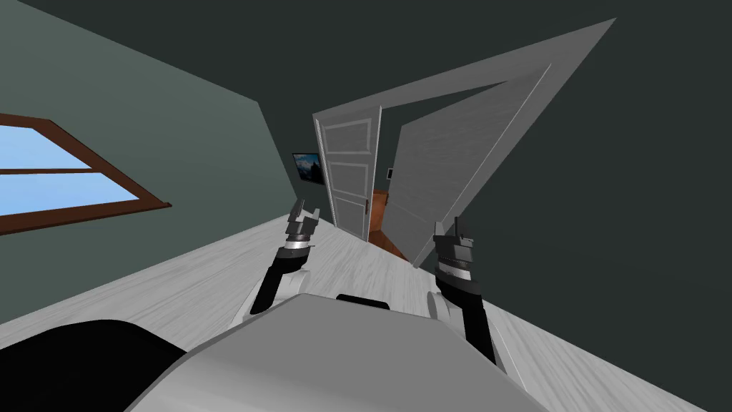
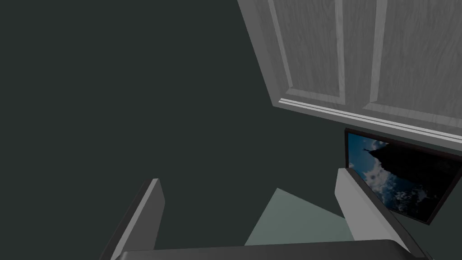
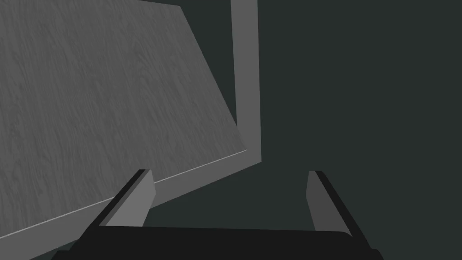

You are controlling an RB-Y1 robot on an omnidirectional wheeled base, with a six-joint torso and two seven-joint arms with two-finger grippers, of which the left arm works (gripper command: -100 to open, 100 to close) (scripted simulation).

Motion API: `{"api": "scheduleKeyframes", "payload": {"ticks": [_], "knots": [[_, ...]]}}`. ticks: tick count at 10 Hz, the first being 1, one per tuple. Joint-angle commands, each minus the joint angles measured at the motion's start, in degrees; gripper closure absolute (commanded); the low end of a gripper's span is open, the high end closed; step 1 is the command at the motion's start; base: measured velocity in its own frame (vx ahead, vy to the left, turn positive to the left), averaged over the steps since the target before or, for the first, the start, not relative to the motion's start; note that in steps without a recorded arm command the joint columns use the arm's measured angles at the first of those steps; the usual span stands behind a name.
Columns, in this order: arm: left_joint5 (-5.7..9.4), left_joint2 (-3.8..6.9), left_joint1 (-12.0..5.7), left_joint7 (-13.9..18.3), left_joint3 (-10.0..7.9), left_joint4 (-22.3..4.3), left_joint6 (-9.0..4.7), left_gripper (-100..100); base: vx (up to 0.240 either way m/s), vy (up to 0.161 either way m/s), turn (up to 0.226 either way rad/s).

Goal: Push the door open

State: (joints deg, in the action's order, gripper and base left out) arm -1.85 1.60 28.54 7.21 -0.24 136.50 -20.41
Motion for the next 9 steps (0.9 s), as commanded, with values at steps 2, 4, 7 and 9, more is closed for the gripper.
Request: {"api": "scheduleKeyframes", "payload": {"ticks": [2, 4, 7, 9], "knots": [[0.44, 0.51, -0.88, 2.50, 1.14, -3.02, -0.79, -100, 0.106, 0.017, 0.009], [0.78, 0.85, -1.55, 4.41, 2.01, -5.33, -1.40, -100, 0.151, 0.017, 0.004], [1.22, 1.22, -2.43, 6.89, 3.14, -8.33, -2.18, -100, 0.103, 0.012, 0.006], [1.56, 1.47, -3.11, 8.82, 4.02, -10.67, -2.79, -100, 0.097, 0.014, 0.008]]}}
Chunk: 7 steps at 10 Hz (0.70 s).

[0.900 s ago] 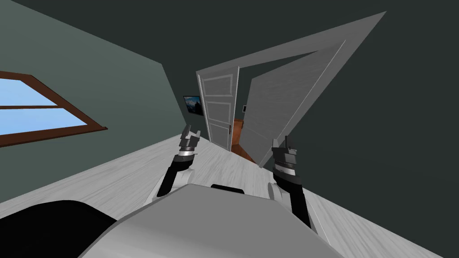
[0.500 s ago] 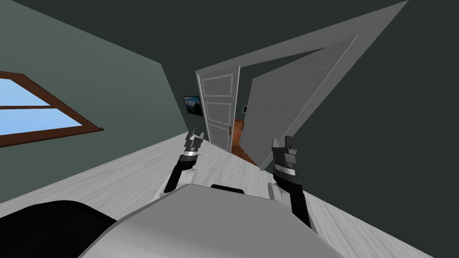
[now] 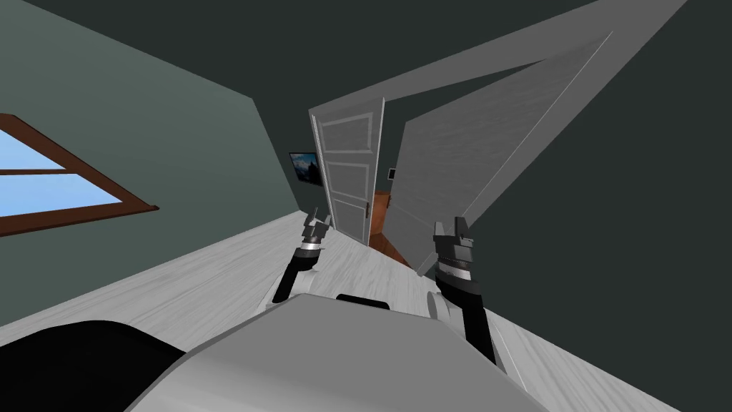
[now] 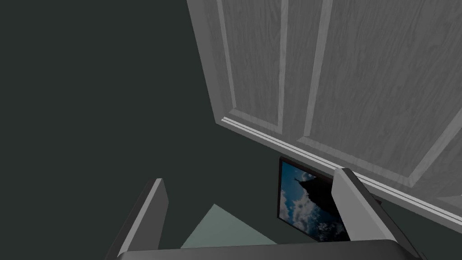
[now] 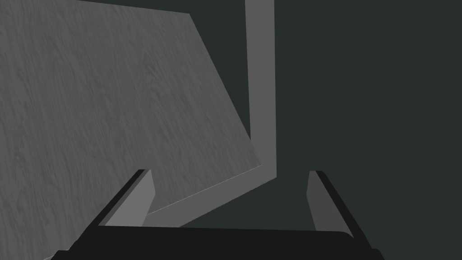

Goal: Push the door open

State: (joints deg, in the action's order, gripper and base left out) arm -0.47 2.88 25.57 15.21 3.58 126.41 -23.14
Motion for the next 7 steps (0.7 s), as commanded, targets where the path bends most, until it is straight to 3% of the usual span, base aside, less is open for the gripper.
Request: {"api": "scheduleKeyframes", "payload": {"ticks": [1, 7], "knots": [[0.37, 0.31, -0.51, 1.85, 0.67, -1.83, -0.39, -100, 0.092, 0.026, 0.005], [1.59, 0.95, -2.93, 8.74, 3.80, -10.16, -2.57, -100, 0.097, 0.021, 0.007]]}}
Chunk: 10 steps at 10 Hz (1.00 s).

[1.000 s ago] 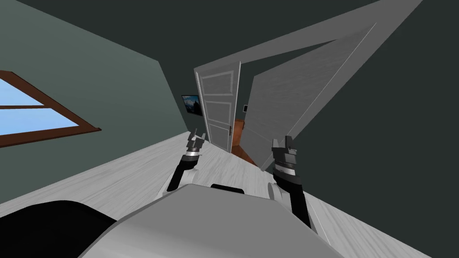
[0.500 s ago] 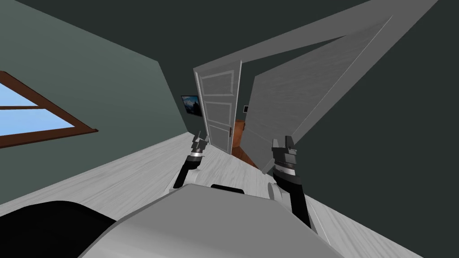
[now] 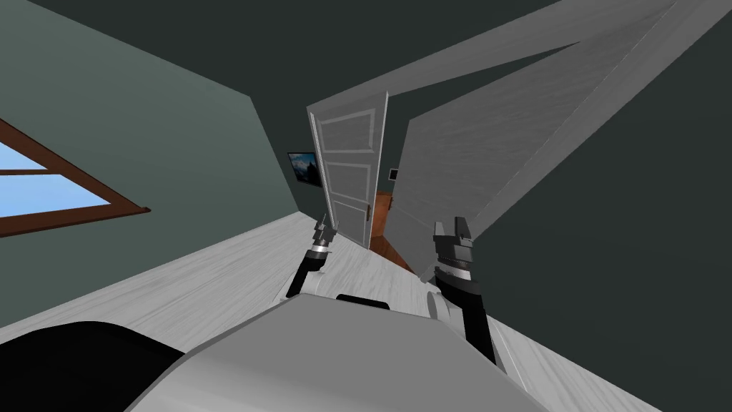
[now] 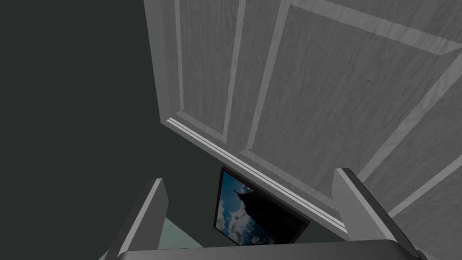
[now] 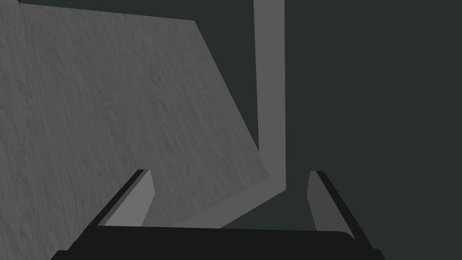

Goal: Push the door open

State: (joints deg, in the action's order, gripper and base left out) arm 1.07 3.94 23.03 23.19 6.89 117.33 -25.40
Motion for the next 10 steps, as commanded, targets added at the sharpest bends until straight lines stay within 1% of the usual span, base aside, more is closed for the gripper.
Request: {"api": "scheduleKeyframes", "payload": {"ticks": [1, 4, 5, 8, 9, 10], "knots": [[0.27, -0.03, -0.84, 2.02, 1.06, -2.62, -0.72, -100, 0.102, 0.014, 0.010], [0.97, 0.17, -2.25, 6.02, 2.88, -7.35, -1.98, -100, 0.103, 0.015, 0.010], [0.97, 0.17, -2.25, 6.02, 2.88, -7.46, -1.98, -100, 0.067, 0.017, 0.000], [1.71, 0.28, -3.72, 10.19, 4.78, -12.27, -3.30, -100, 0.074, 0.022, 0.008], [1.71, 0.28, -3.72, 10.19, 4.78, -12.50, -3.30, -100, 0.062, 0.018, 0.002], [1.96, 0.30, -4.22, 11.61, 5.43, -14.22, -3.75, -100, 0.059, 0.016, 0.008]]}}
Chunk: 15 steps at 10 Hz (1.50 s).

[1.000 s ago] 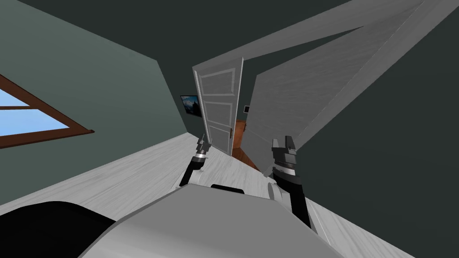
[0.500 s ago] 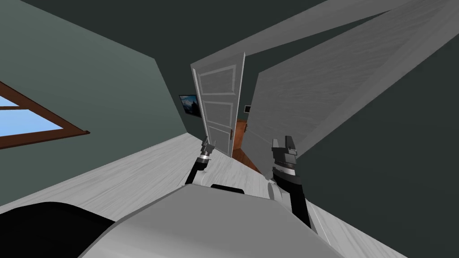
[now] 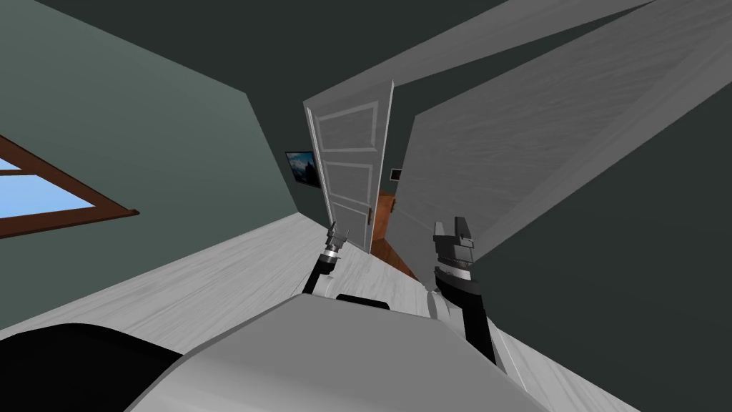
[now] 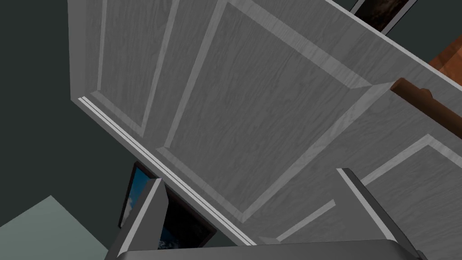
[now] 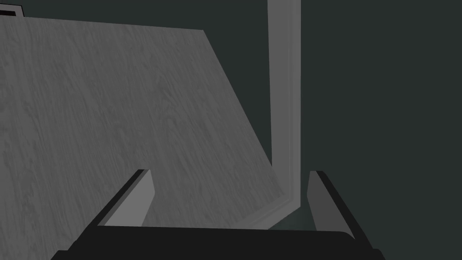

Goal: Push the door open

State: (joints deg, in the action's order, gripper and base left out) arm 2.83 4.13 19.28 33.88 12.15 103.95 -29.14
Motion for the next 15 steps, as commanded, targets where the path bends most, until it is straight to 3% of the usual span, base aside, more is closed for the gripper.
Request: {"api": "scheduleKeyframes", "payload": {"ticks": [1, 4, 5, 10, 11, 15], "knots": [[0.46, 0.13, -0.97, 2.34, 0.82, -2.55, -0.47, -100, 0.073, 0.024, 0.011], [1.23, 0.08, -2.50, 6.70, 2.80, -7.54, -1.85, -100, 0.100, 0.022, 0.009], [1.23, 0.08, -2.50, 6.70, 2.80, -7.83, -1.85, -100, 0.066, 0.011, 0.001], [2.52, -0.21, -5.08, 13.99, 6.13, -16.66, -4.16, -100, 0.088, 0.020, 0.009], [2.52, -0.21, -5.08, 13.99, 6.13, -16.66, -4.16, -100, 0.074, 0.009, 0.005], [3.53, -0.64, -7.09, 19.71, 8.73, -23.58, -5.97, -100, 0.082, 0.018, 0.009]]}}
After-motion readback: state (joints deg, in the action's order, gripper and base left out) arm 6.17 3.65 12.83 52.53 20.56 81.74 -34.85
